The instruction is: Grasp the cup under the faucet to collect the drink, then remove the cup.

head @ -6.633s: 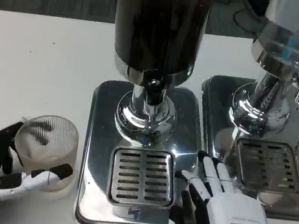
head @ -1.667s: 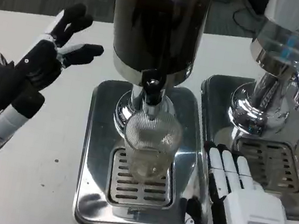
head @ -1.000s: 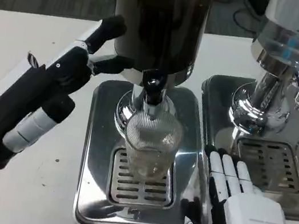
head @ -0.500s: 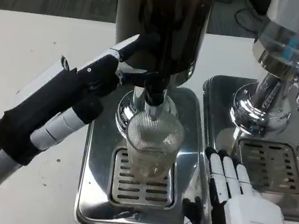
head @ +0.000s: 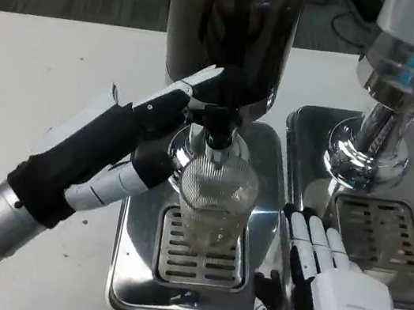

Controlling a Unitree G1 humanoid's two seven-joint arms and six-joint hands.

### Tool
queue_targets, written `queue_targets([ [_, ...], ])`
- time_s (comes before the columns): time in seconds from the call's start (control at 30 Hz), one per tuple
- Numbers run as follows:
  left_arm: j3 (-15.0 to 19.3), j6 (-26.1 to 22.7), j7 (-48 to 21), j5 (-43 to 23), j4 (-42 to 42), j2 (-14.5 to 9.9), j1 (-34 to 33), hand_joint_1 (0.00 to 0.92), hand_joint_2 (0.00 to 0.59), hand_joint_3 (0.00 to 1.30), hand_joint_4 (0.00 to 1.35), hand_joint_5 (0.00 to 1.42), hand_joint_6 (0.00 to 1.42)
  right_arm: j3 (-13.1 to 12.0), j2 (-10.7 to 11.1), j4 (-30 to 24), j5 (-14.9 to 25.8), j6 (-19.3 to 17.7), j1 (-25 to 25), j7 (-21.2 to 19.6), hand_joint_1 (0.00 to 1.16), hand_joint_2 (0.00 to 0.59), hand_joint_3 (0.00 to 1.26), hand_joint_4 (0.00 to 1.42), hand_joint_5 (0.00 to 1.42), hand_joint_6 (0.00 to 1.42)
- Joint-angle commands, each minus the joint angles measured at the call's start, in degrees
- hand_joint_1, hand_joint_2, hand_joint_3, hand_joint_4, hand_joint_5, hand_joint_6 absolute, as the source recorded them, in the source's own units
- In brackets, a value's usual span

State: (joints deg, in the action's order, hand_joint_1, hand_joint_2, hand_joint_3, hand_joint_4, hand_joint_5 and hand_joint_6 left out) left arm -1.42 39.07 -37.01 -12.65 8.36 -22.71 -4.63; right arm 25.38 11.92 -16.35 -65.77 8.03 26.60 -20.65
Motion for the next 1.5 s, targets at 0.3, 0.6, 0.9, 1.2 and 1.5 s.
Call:
queue_targets([
  [0.3, -0.9, 5.8, 1.7, 10.9, -2.6, -5.1, 0.5, 0.000, 0.133, 0.15, 0.05, 0.25, 0.23, -0.4, -0.2, 0.0, 0.6, 0.3, 0.0, -0.9, 0.57, 0.520, 0.04, 0.03, 0.06, 0.27],
  [0.6, -1.1, 10.5, 8.9, 22.9, -1.9, -8.4, 0.5, 0.000, 0.140, 0.17, 0.06, 0.25, 0.22, -0.6, -0.2, 0.0, 0.9, 0.2, 0.0, -0.8, 0.57, 0.520, 0.04, 0.03, 0.06, 0.27],
  [0.9, -1.9, 12.7, 16.3, 32.6, -4.9, -10.2, 1.6, 0.000, 0.147, 0.17, 0.06, 0.25, 0.21, -0.7, -0.3, 0.2, 1.0, 0.2, -0.3, -0.7, 0.57, 0.520, 0.05, 0.03, 0.06, 0.28],
  [1.2, -2.5, 11.8, 22.2, 39.7, -7.6, -10.9, 2.8, 0.000, 0.161, 0.18, 0.05, 0.24, 0.20, -0.6, -0.4, 0.5, 1.2, 0.4, -0.7, -0.8, 0.57, 0.520, 0.06, 0.04, 0.06, 0.28],
  [1.5, -3.9, 10.9, 26.0, 44.8, -7.9, -12.1, 2.9, 0.000, 0.173, 0.18, 0.03, 0.23, 0.19, -1.7, -1.2, 1.0, 4.8, 0.2, -0.7, -0.5, 0.57, 0.520, 0.06, 0.04, 0.06, 0.28],
])
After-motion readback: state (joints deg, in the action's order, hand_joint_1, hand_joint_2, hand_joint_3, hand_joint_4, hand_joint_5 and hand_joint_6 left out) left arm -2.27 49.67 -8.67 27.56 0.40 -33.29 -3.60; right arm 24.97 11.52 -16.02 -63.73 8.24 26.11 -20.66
